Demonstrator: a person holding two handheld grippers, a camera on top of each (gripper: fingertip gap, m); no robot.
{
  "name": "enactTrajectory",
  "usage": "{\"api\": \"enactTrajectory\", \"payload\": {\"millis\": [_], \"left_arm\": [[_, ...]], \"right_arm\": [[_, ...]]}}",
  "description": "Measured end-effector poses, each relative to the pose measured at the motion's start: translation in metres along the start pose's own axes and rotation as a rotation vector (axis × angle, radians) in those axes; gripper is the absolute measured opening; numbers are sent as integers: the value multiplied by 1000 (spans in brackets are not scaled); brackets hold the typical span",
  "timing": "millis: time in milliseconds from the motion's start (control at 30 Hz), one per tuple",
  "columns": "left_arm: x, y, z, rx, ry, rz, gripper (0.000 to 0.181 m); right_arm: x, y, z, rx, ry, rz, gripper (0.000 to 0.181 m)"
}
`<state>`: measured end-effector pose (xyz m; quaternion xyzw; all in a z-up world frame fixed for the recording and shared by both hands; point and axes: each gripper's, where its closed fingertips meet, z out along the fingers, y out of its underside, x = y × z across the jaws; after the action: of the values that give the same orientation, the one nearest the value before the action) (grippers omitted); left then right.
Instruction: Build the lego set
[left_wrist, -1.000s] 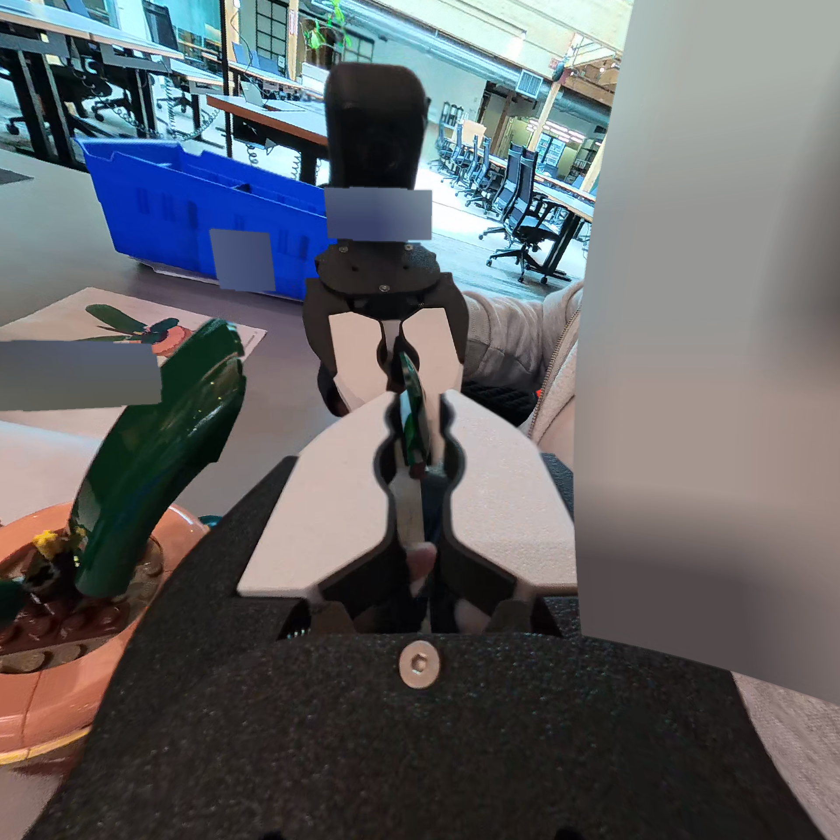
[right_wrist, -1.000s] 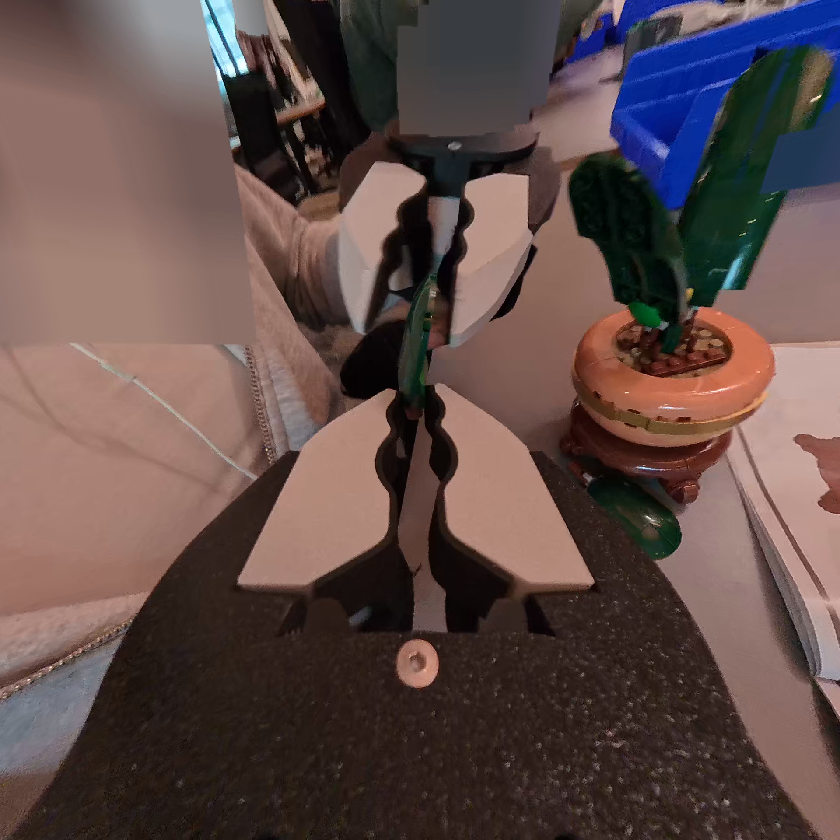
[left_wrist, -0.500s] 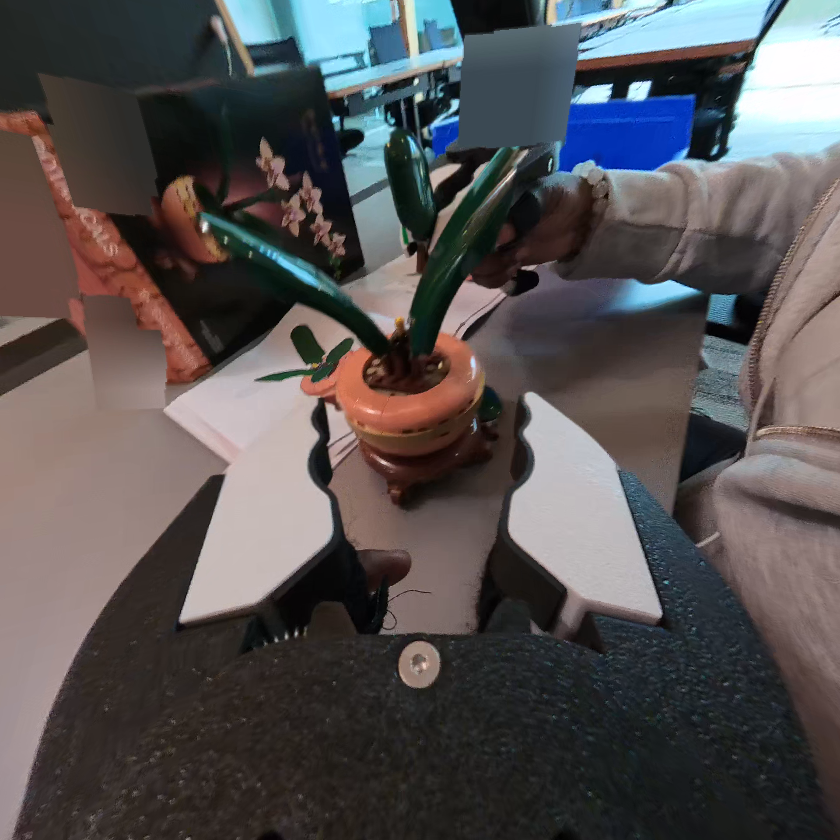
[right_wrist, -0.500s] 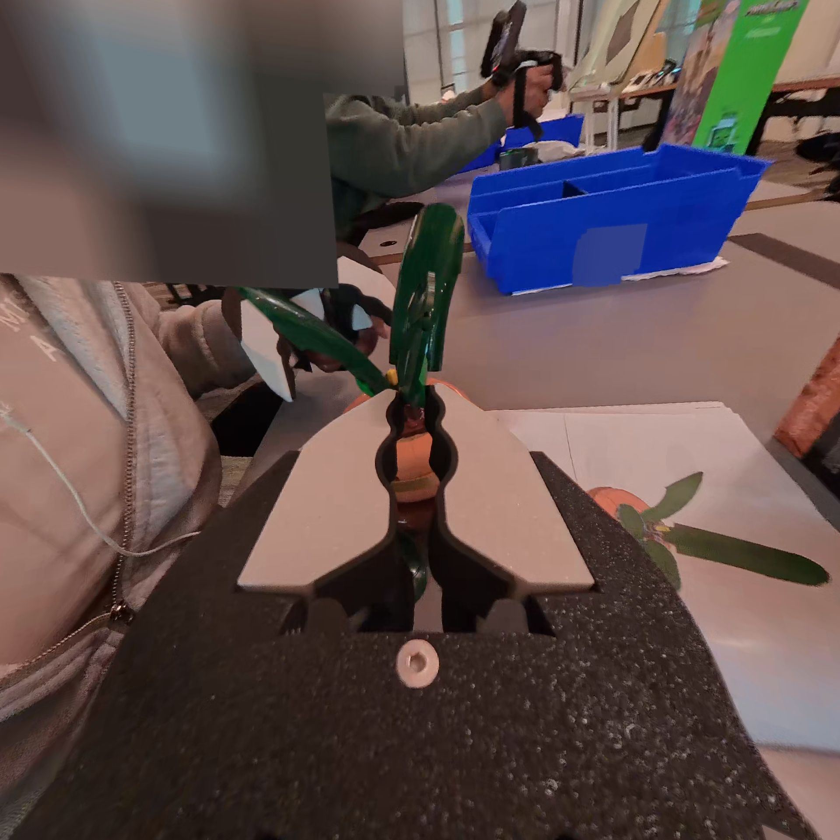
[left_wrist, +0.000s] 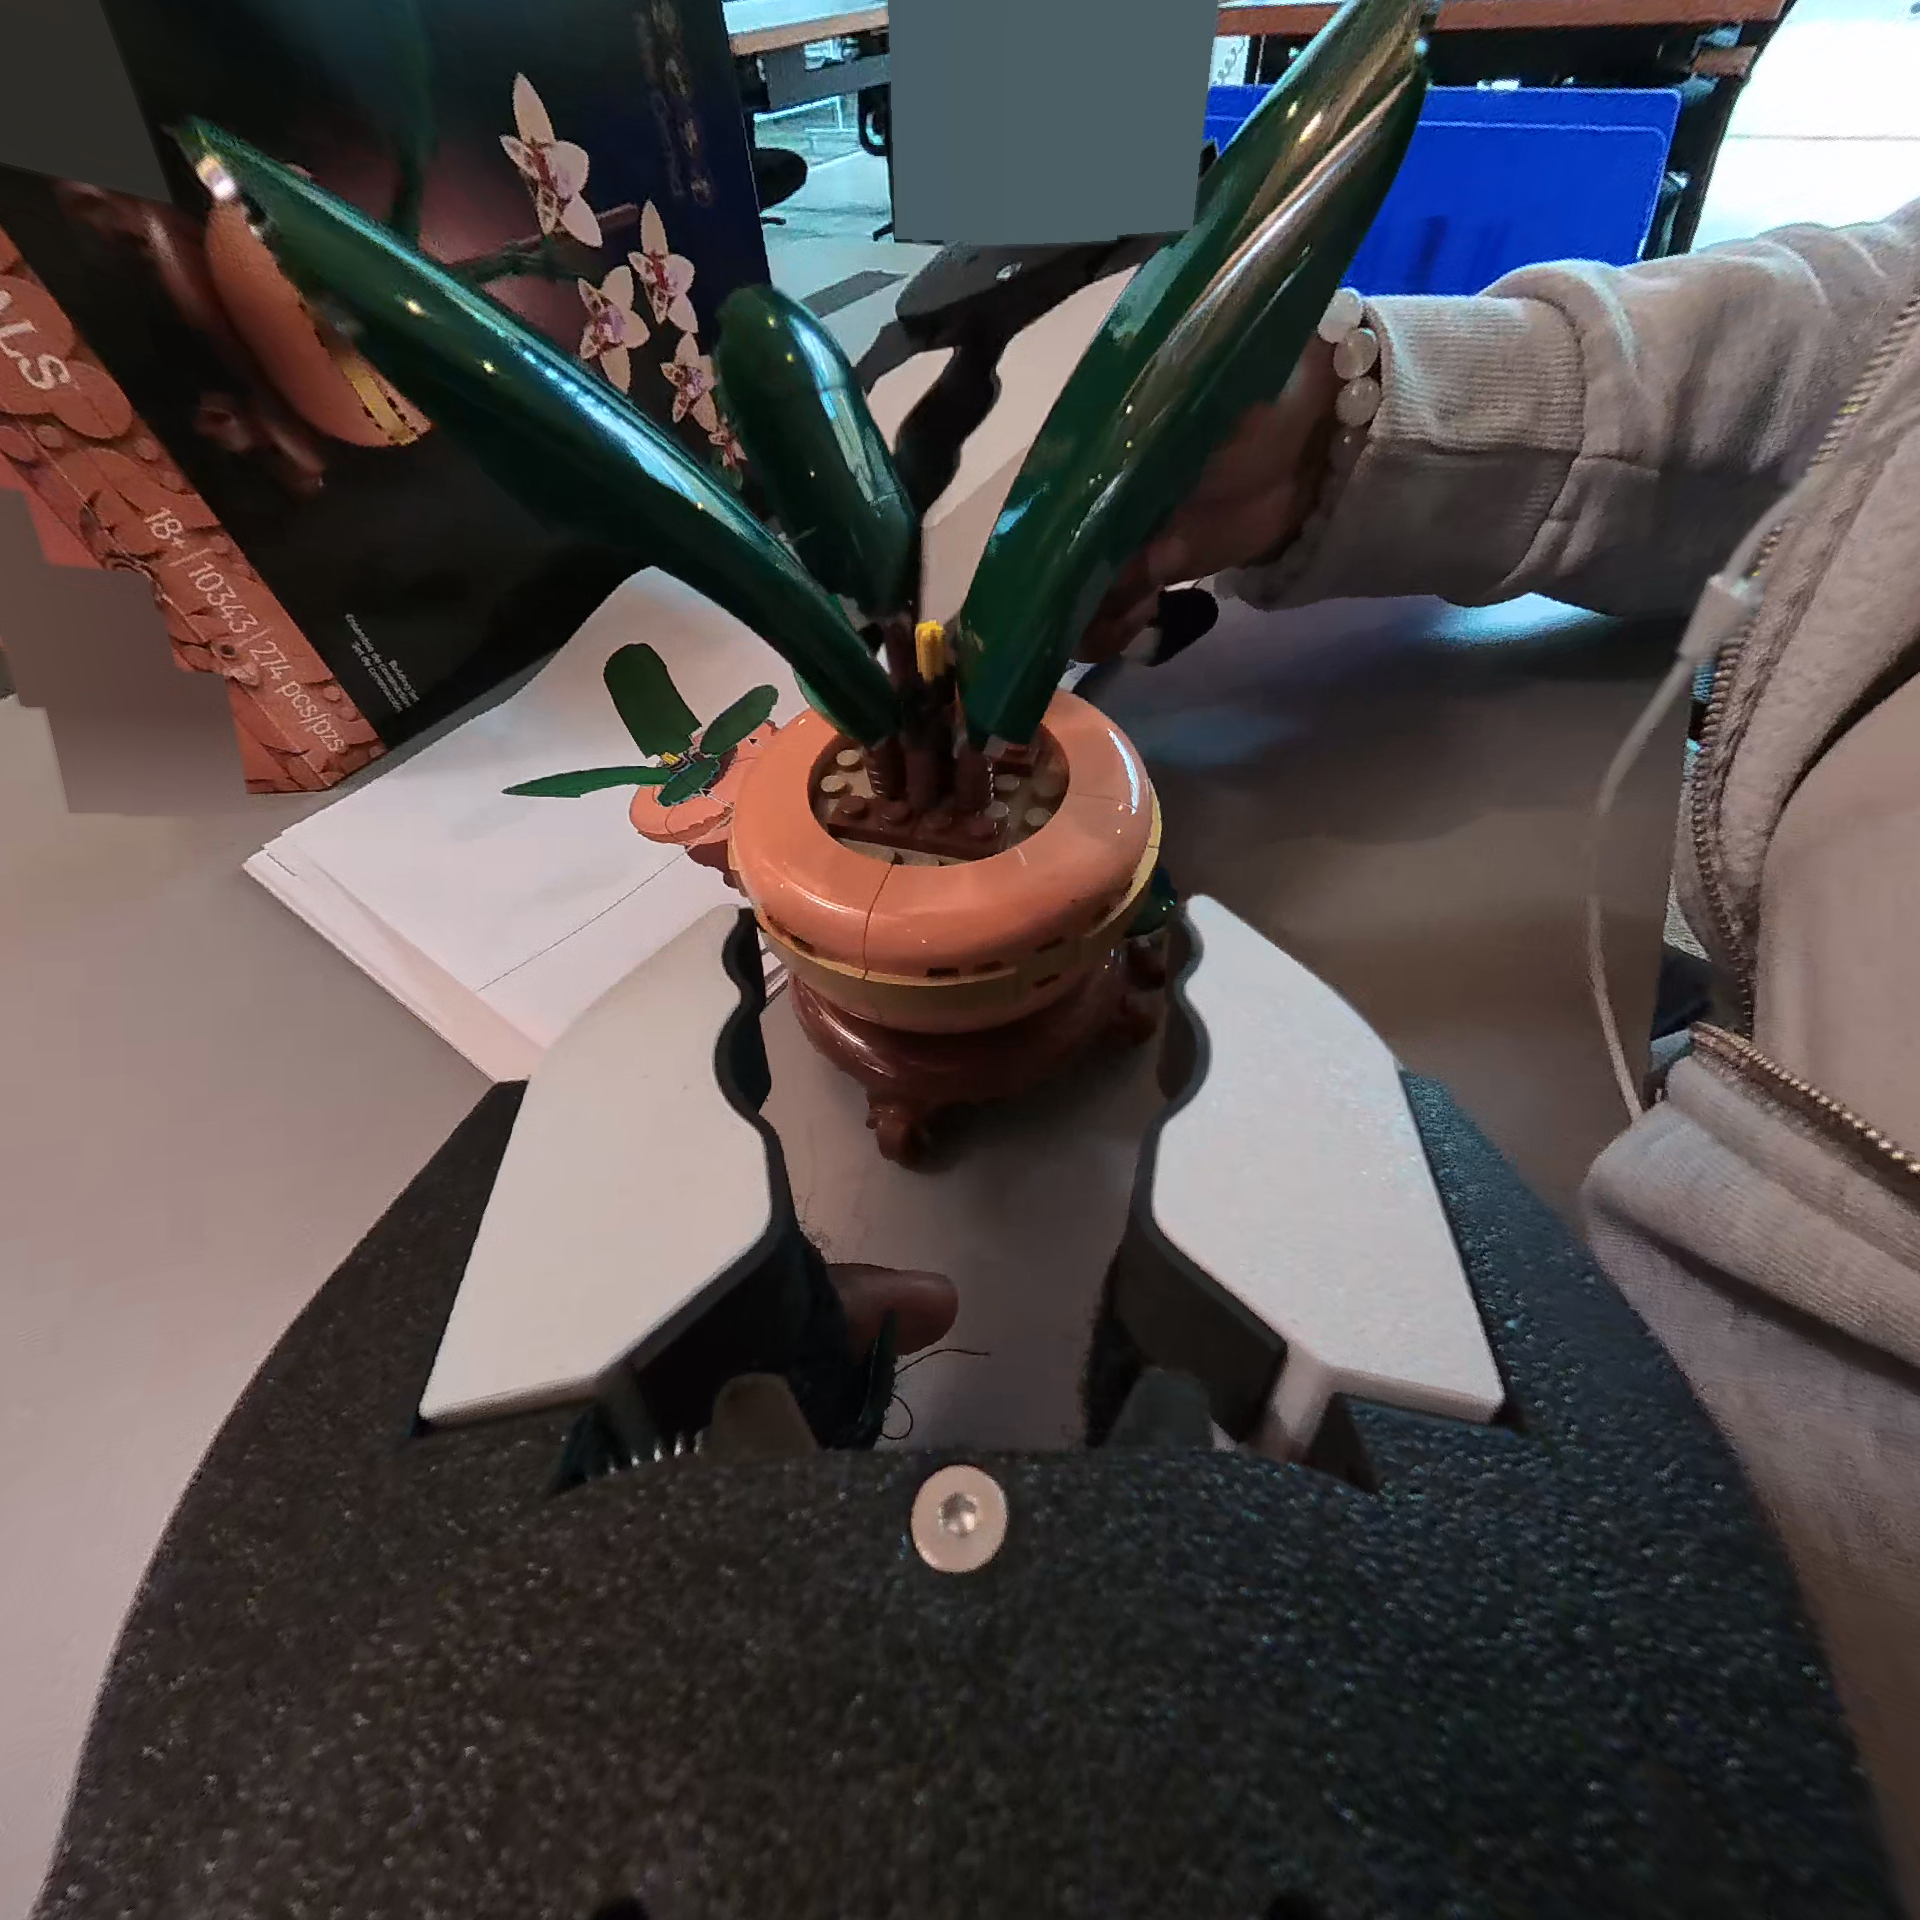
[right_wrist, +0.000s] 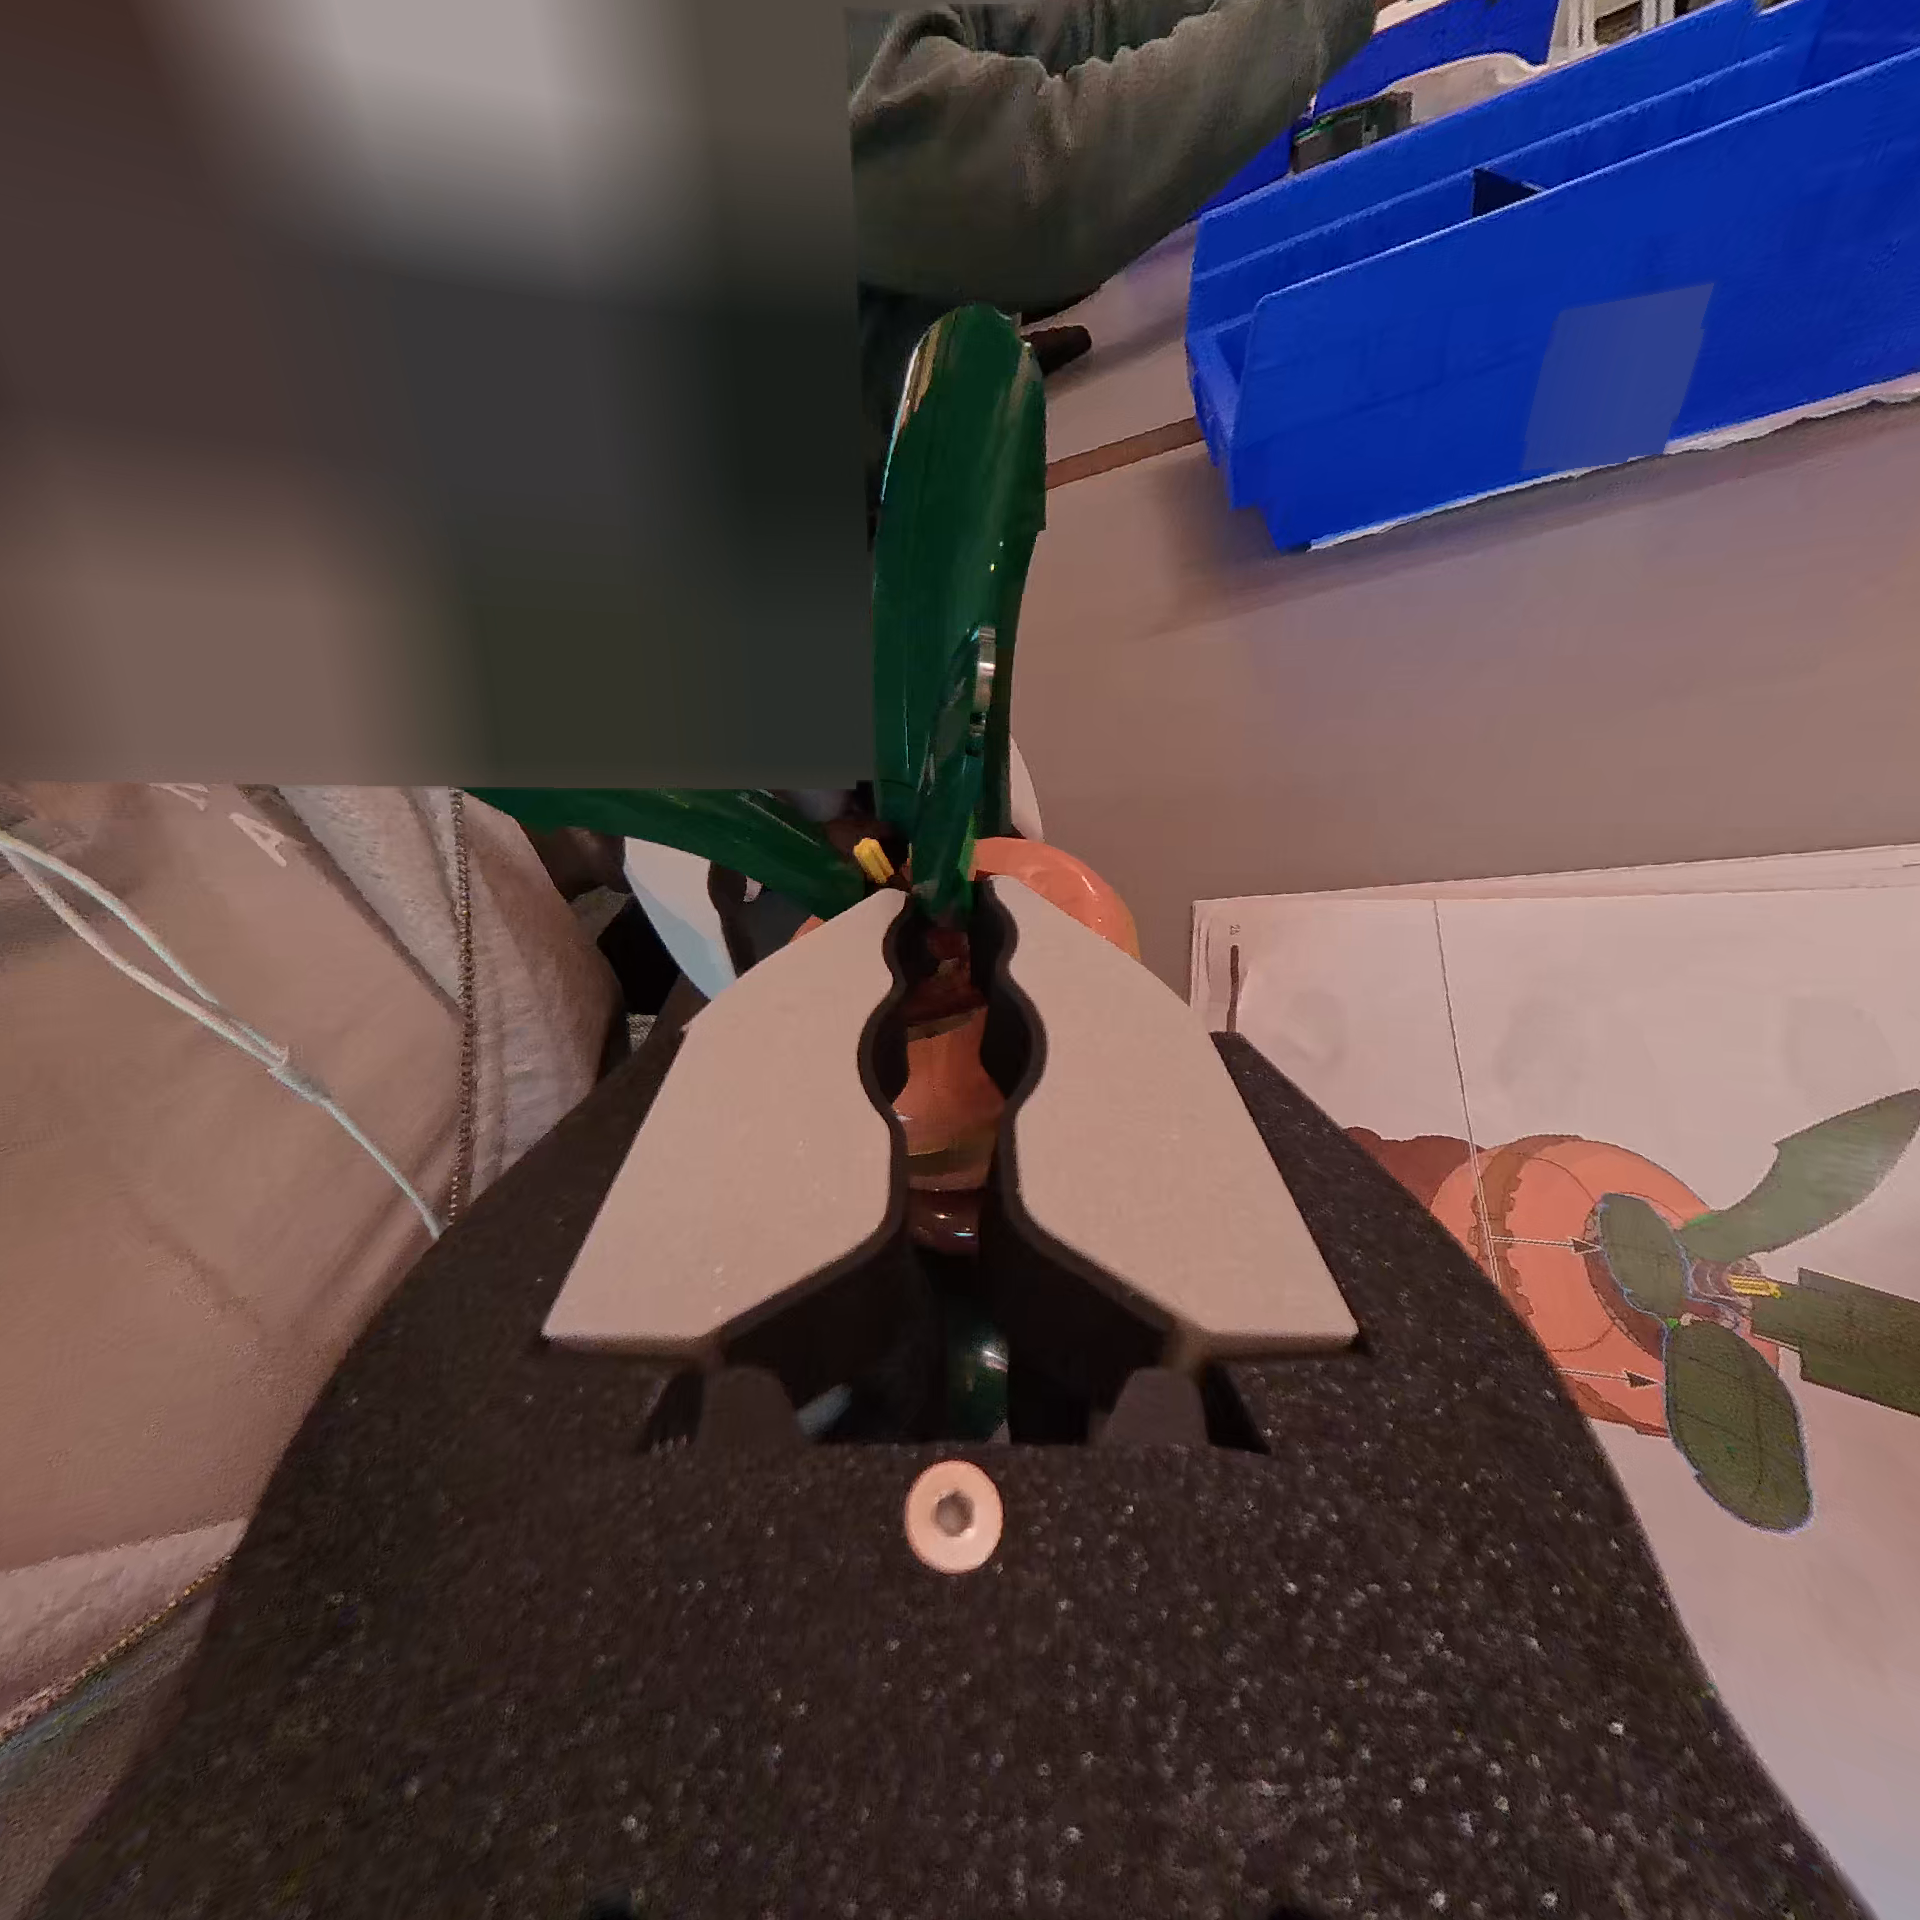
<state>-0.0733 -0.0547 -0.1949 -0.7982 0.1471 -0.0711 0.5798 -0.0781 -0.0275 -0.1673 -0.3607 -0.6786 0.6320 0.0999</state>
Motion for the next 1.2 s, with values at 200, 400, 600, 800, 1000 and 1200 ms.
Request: {"api": "enactTrajectory", "payload": {"millis": [200, 400, 600, 800, 1000, 1200], "left_arm": [[-1, 0, 1, -2, -15, 11, 72], [-3, 1, 4, -12, -61, 42, 70], [0, 0, 6, -16, -104, 32, 70], [1, 0, 9, -27, -147, 54, 70], [2, 0, 10, -29, -162, 62, 70], [2, 0, 10, -28, -162, 66, 70]], "right_arm": [[0, 1, 1, 4, 55, -19, 9], [5, -3, 1, 74, 169, 25, 8], [5, 2, -2, 111, 251, 156, 8], [5, 3, -3, 93, 233, 208, 8], [3, 4, -5, 17, 183, 238, 8], [7, 5, -4, -20, 150, 232, 8]]}}
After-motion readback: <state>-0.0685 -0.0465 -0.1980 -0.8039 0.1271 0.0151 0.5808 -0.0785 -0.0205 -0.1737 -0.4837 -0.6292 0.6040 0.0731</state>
